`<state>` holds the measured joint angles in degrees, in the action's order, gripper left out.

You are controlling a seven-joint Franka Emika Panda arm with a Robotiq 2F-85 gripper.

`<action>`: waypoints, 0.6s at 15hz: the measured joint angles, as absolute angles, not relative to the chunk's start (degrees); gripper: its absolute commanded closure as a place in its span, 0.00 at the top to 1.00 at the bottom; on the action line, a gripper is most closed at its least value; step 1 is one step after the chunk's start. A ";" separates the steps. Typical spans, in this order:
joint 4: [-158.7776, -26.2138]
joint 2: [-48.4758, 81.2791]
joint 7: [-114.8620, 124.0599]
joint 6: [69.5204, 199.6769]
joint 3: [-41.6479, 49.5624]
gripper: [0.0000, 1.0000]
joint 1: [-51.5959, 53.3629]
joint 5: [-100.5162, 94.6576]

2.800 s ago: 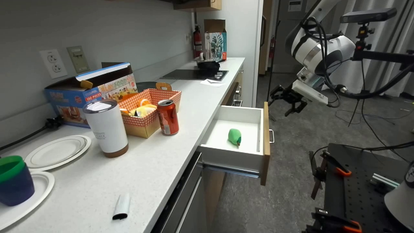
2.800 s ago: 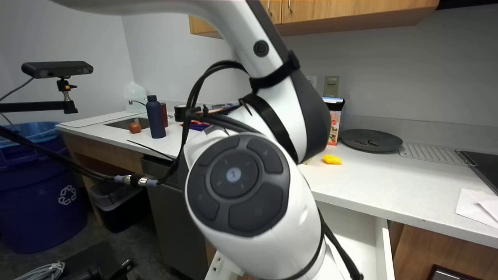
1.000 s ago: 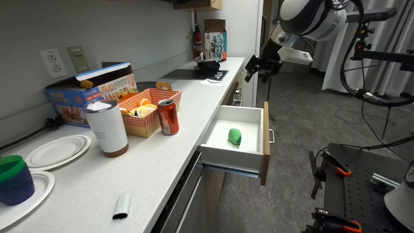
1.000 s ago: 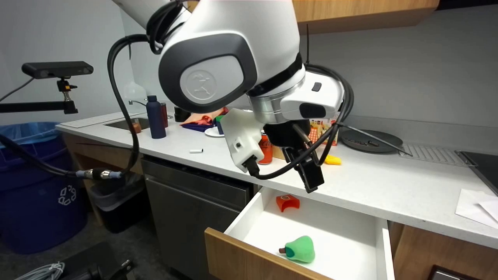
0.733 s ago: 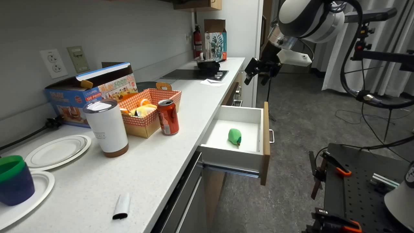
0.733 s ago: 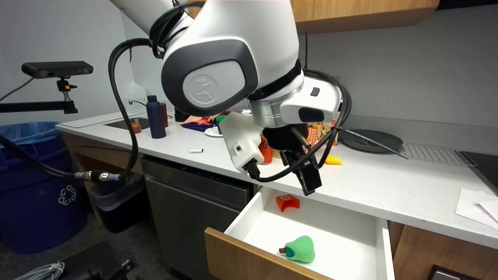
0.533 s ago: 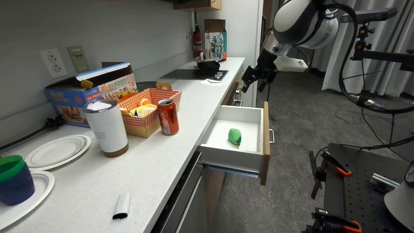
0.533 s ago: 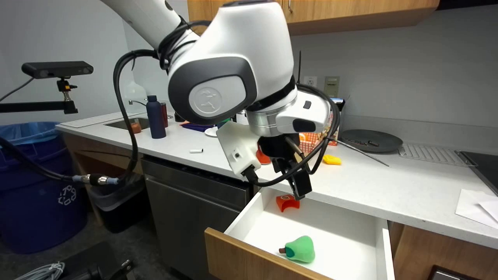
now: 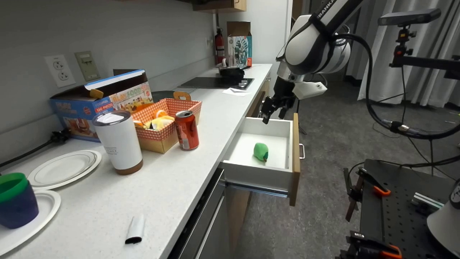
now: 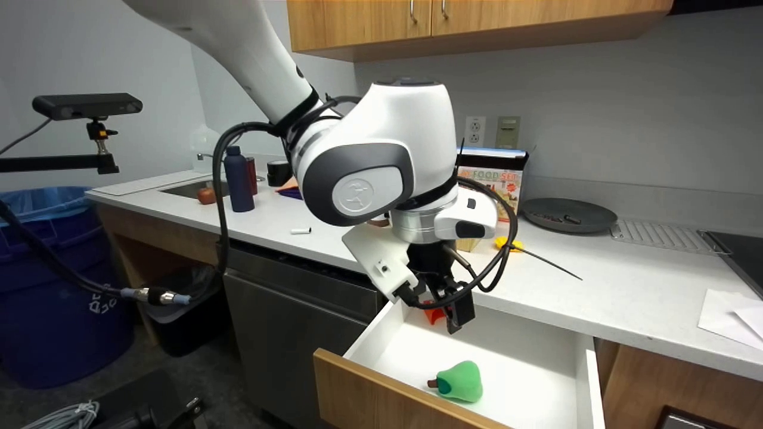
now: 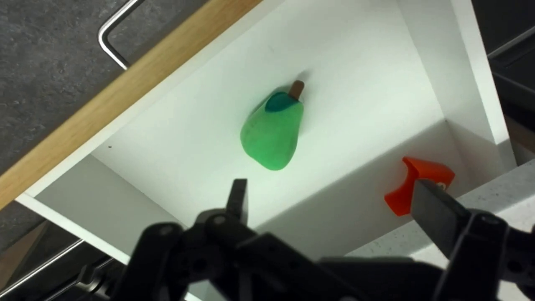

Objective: Open the left drawer then remove the green pear and put it in the basket.

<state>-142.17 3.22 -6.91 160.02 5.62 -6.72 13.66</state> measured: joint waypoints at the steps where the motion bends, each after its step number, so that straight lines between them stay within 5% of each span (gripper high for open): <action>1: -141.46 4.46 -6.92 160.25 5.61 1.00 -6.72 12.72; 9: -140.06 7.51 -7.04 162.63 5.28 1.00 -6.72 12.35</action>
